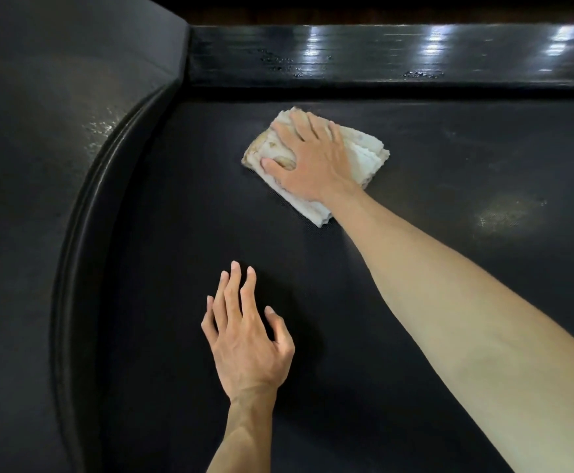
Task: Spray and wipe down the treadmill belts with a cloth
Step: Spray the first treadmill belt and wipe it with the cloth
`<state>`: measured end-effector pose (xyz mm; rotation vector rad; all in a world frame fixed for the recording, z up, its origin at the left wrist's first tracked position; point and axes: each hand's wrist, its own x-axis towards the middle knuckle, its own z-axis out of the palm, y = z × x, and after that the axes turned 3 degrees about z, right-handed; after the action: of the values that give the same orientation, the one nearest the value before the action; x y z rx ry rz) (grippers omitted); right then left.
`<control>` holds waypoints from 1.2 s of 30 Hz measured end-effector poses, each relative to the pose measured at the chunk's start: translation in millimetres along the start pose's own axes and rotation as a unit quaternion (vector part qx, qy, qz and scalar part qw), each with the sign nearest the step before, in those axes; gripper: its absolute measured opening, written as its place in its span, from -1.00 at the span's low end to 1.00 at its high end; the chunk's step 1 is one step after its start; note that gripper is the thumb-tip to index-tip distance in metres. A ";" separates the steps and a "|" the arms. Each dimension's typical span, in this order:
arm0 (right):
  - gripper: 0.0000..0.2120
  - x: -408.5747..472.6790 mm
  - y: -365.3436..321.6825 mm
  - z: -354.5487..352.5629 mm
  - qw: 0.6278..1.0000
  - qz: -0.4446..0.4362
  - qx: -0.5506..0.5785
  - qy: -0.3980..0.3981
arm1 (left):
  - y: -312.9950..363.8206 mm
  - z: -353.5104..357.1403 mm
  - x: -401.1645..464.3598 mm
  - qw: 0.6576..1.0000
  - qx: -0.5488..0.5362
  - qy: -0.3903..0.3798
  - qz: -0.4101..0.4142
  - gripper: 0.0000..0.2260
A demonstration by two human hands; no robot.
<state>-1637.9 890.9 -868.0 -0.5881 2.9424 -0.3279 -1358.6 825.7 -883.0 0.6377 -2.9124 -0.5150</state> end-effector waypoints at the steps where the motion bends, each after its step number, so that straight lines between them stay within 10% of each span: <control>1: -0.31 -9.5 0.4 0.5 1.000 -0.025 -0.002 -0.003 | 0.5 0.0 -0.7 1.000 -0.001 0.000 0.000 -0.46; 7: -0.36 -81.0 45.6 2.7 0.993 -0.118 -0.021 0.004 | 0.8 0.8 0.1 1.000 -0.003 -0.001 0.000 -0.47; 15: -0.29 -11.7 40.6 -9.5 0.996 0.089 0.010 0.001 | 1.0 0.5 0.2 1.000 -0.008 0.006 0.004 -0.45; 28: -0.33 -34.8 -55.5 22.8 0.984 -0.175 0.015 -0.019 | 1.5 -1.4 2.1 1.000 -0.001 -0.015 -0.006 -0.44; 36: -0.27 -0.9 -10.3 4.1 0.997 -0.080 0.002 -0.024 | 1.9 -2.2 1.0 1.000 0.000 -0.017 -0.005 -0.44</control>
<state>-1632.6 881.3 -869.5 -0.8211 2.8539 -0.3307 -1359.9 826.2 -880.2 0.6509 -2.9423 -0.5312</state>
